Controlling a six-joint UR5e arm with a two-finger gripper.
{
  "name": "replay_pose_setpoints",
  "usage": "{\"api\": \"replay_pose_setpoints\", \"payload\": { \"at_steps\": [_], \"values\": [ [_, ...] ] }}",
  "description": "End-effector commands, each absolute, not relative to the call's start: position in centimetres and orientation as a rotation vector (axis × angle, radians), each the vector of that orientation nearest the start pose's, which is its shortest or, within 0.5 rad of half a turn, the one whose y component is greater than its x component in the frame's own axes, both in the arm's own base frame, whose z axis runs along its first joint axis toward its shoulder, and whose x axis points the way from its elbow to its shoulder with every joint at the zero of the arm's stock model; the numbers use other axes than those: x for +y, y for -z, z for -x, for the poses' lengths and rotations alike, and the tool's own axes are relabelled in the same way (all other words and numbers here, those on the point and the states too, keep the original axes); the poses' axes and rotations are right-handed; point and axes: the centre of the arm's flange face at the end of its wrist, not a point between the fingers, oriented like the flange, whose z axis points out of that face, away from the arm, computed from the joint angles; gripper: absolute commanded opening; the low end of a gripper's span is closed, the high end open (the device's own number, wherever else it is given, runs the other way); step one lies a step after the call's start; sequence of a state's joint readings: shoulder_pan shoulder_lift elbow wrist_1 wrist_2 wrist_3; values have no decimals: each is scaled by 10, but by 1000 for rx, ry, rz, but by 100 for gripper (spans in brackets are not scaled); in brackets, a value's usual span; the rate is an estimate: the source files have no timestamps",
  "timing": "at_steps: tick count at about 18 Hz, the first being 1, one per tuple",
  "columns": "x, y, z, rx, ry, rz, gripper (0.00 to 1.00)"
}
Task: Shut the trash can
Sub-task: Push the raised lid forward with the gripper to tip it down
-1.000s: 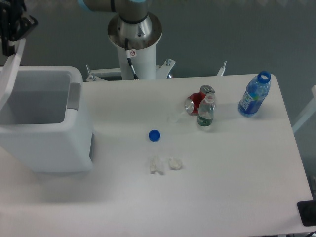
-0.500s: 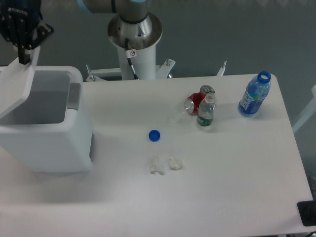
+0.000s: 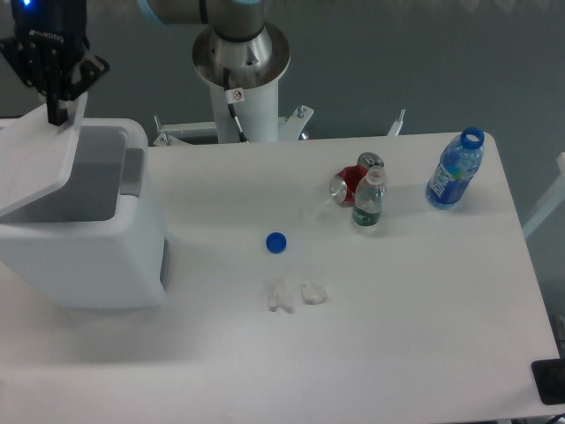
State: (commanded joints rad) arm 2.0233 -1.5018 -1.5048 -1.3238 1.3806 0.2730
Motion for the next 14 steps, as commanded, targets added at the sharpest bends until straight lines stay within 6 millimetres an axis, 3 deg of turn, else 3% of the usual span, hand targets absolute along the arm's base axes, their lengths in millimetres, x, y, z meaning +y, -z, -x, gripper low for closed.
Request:
{"api": "replay_pose_setpoints", "payload": {
  "at_steps": [14],
  "values": [
    [515,-571,90,-225,63,2735,0]
  ]
}}
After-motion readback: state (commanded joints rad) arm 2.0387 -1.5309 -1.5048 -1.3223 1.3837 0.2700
